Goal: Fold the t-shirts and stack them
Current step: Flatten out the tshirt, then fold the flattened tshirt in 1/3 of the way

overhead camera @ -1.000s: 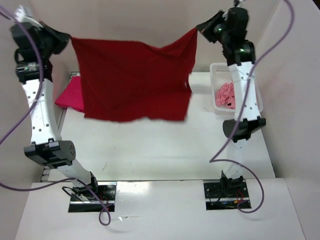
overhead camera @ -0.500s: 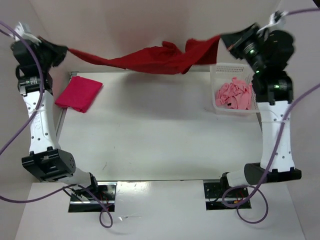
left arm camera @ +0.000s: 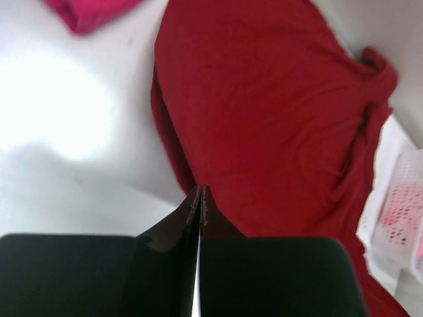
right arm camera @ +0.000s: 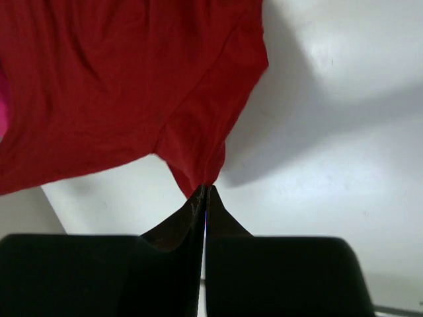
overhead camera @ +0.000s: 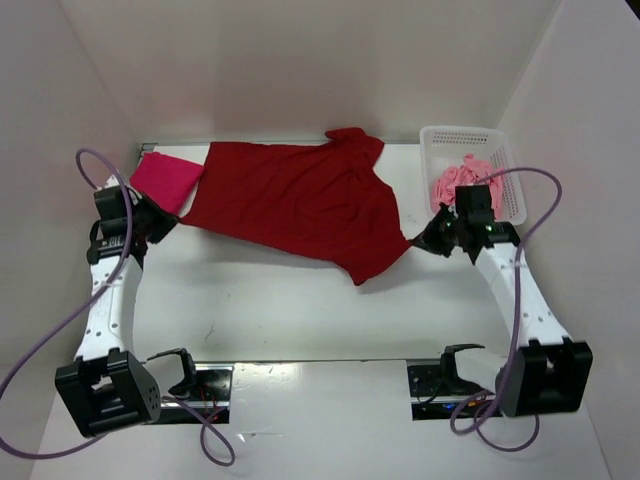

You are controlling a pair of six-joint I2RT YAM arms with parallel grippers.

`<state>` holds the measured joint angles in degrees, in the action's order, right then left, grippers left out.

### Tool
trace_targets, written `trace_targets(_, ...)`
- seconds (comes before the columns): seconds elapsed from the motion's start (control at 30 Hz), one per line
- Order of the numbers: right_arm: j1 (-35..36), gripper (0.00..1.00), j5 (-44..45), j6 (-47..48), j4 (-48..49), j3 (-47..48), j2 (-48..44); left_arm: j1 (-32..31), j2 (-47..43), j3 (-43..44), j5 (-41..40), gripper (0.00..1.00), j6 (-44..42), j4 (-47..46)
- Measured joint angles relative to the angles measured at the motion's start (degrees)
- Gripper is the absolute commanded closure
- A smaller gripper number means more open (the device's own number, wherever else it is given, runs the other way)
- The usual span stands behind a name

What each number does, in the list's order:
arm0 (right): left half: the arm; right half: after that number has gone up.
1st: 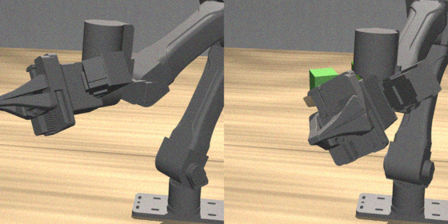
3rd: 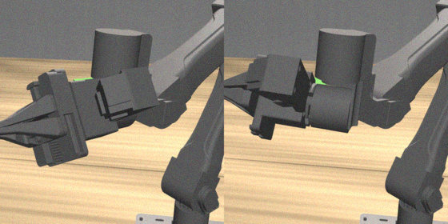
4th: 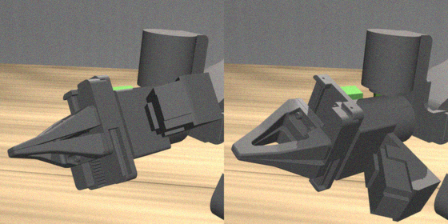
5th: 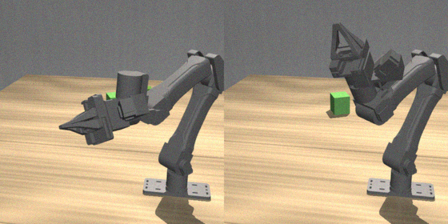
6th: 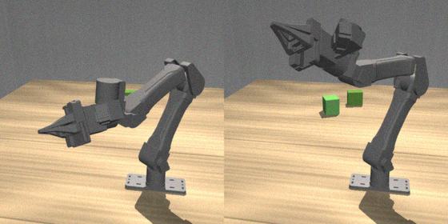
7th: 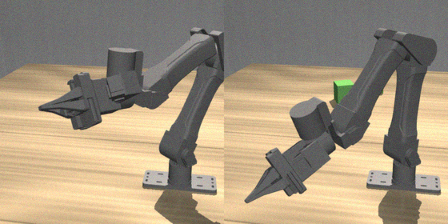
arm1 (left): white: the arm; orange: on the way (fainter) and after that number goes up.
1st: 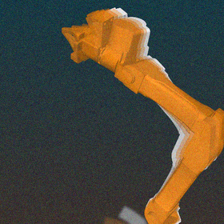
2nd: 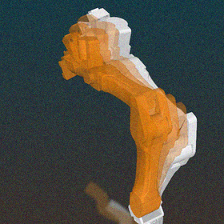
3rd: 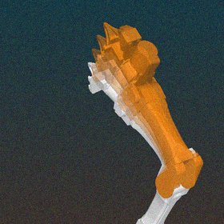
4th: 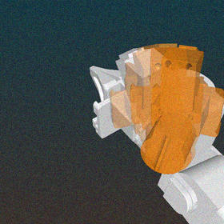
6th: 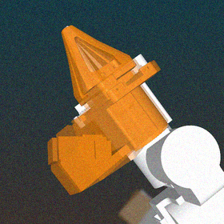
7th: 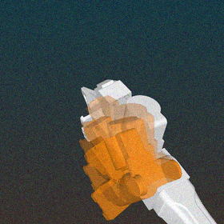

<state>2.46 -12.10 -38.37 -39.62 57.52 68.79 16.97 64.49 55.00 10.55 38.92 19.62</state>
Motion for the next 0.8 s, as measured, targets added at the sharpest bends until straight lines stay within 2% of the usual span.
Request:
trace_targets(0.17, -0.48, 0.99, -3.21, -0.70, -3.04, -7.85, -10.93, -0.15, -4.87, -6.10, -1.36, 1.00, -1.44, 4.44)
trace_targets(0.33, 0.04, 0.99, -4.04, -1.09, -8.07, -10.51, -13.09, -1.60, -5.99, -6.27, -2.58, 1.00, -2.51, 11.26)
trace_targets(0.47, 0.28, 0.99, -3.06, -1.22, -8.98, -9.51, -13.73, -2.21, -5.86, -5.68, -3.58, 1.00, -2.71, 12.24)
trace_targets(0.6, 0.28, 0.99, -2.21, -1.53, -7.78, -4.33, -9.03, -2.21, -2.58, -3.43, -4.28, 1.00, -2.34, 11.04)
trace_targets(0.8, 0.28, 0.99, -0.31, -1.57, -1.81, 8.22, 7.04, -2.14, 7.48, 0.96, -4.83, 1.00, -0.13, 4.50)
